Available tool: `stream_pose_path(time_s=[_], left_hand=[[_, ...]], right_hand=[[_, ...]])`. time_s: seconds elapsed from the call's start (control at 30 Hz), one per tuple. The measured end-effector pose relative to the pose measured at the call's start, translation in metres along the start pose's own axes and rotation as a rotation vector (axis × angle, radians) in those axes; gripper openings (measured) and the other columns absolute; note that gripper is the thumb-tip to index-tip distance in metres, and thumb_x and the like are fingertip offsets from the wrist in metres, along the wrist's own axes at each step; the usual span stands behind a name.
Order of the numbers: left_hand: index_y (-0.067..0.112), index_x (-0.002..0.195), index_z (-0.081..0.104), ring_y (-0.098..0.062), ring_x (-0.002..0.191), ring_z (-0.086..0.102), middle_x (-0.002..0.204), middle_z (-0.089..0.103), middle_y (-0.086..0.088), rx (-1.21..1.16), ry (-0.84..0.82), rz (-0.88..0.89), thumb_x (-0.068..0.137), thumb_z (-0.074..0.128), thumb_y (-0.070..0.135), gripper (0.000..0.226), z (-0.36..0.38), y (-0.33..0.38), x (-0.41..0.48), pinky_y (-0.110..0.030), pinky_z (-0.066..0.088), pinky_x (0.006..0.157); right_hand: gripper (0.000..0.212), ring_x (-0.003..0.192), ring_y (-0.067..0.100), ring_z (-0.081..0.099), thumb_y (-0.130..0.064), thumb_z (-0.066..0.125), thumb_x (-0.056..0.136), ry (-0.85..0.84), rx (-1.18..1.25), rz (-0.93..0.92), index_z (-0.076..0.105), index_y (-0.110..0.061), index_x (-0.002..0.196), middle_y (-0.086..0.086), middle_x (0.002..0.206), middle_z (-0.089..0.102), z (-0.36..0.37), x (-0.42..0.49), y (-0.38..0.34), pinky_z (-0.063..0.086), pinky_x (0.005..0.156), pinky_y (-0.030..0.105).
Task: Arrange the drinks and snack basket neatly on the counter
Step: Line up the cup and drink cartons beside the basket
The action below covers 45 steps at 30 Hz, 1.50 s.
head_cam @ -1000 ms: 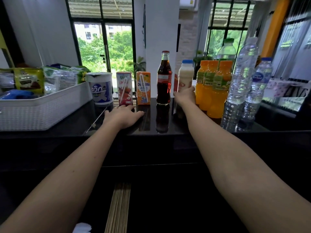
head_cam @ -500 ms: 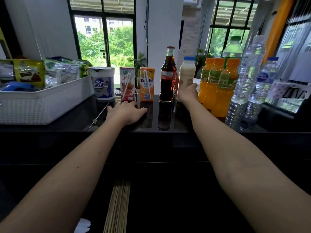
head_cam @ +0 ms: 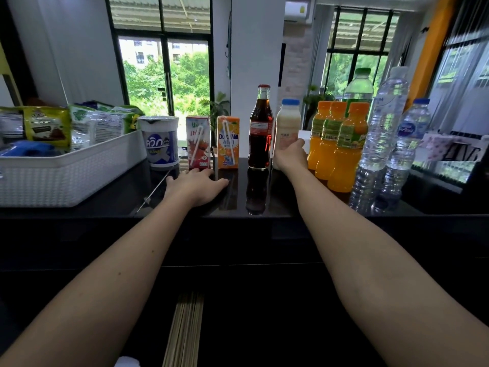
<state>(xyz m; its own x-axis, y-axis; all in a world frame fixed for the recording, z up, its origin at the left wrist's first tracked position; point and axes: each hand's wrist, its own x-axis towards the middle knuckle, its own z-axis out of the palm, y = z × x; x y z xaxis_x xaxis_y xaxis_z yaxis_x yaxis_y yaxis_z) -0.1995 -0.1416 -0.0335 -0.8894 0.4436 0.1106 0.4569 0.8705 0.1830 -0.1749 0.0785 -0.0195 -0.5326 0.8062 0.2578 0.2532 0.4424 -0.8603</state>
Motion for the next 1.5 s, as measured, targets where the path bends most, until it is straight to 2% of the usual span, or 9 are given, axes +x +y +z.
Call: stream_pose_path(time_s=[0.2,0.57,0.8,1.0,1.23,1.4,1.47,1.5], left_hand=[[0.031,0.147,0.030,-0.030,0.141,0.027,0.155,0.029,-0.003,-0.002,-0.004,-0.003,0.088,0.026,0.071,0.071,0.001,0.000,0.001,-0.058,0.015,0.112],[0.032,0.148,0.028,-0.029,0.142,0.025,0.156,0.026,-0.001,-0.021,-0.010,-0.003,0.088,0.025,0.071,0.072,0.001,0.000,0.001,-0.057,0.014,0.112],[0.033,0.147,0.027,-0.027,0.143,0.024,0.157,0.025,0.001,-0.022,-0.007,-0.003,0.088,0.026,0.071,0.071,0.000,0.000,-0.001,-0.055,0.015,0.112],[0.034,0.147,0.028,-0.025,0.142,0.026,0.156,0.026,0.001,-0.027,0.005,0.001,0.088,0.028,0.070,0.070,0.000,-0.002,-0.001,-0.051,0.019,0.113],[0.036,0.143,0.036,-0.024,0.137,0.037,0.153,0.035,0.001,-0.091,0.049,-0.026,0.085,0.034,0.074,0.070,0.001,-0.004,0.002,-0.044,0.029,0.112],[0.034,0.141,0.041,-0.025,0.132,0.043,0.149,0.042,-0.002,-0.155,0.017,-0.055,0.085,0.040,0.071,0.067,-0.002,-0.003,0.002,-0.038,0.036,0.106],[0.035,0.140,0.042,-0.025,0.130,0.045,0.147,0.044,-0.002,-0.150,-0.001,-0.059,0.084,0.040,0.071,0.066,-0.005,-0.003,0.002,-0.038,0.037,0.105],[0.035,0.139,0.042,-0.025,0.130,0.046,0.146,0.044,-0.002,-0.147,-0.005,-0.057,0.084,0.040,0.071,0.066,-0.006,-0.003,0.001,-0.039,0.037,0.105]], right_hand=[[0.077,0.122,0.036,0.047,-0.033,0.073,0.079,0.009,-0.116,-0.016,0.029,-0.011,0.138,0.016,0.135,0.042,0.000,0.000,0.002,0.045,0.099,0.053],[0.077,0.124,0.035,0.045,-0.035,0.071,0.079,0.007,-0.137,0.011,0.028,-0.013,0.139,0.016,0.137,0.040,0.003,-0.003,0.000,0.046,0.098,0.052],[0.073,0.123,0.036,0.048,-0.023,0.069,0.084,0.022,-0.108,0.056,0.027,-0.009,0.141,0.017,0.136,0.042,-0.001,-0.007,-0.001,0.048,0.097,0.049],[0.078,0.128,0.035,0.042,-0.019,0.066,0.087,0.014,-0.100,0.071,0.017,-0.010,0.148,0.018,0.143,0.033,-0.003,-0.011,-0.002,0.045,0.101,0.046],[0.075,0.129,0.035,0.039,-0.013,0.062,0.088,0.036,-0.113,0.064,0.016,-0.006,0.147,0.019,0.145,0.033,-0.005,-0.017,0.000,0.042,0.099,0.043],[0.099,0.142,0.038,0.020,-0.019,0.063,0.089,-0.085,-0.147,0.031,-0.015,-0.004,0.149,0.022,0.157,0.007,-0.016,-0.037,0.001,0.033,0.109,0.042],[0.100,0.143,0.038,0.019,-0.018,0.063,0.089,-0.149,-0.216,-0.018,-0.016,-0.005,0.149,0.022,0.158,0.005,-0.021,-0.050,0.003,0.032,0.110,0.043],[0.097,0.141,0.037,0.022,-0.018,0.063,0.088,-0.174,-0.254,-0.049,-0.010,-0.005,0.150,0.021,0.157,0.009,-0.025,-0.057,0.005,0.032,0.110,0.043]])
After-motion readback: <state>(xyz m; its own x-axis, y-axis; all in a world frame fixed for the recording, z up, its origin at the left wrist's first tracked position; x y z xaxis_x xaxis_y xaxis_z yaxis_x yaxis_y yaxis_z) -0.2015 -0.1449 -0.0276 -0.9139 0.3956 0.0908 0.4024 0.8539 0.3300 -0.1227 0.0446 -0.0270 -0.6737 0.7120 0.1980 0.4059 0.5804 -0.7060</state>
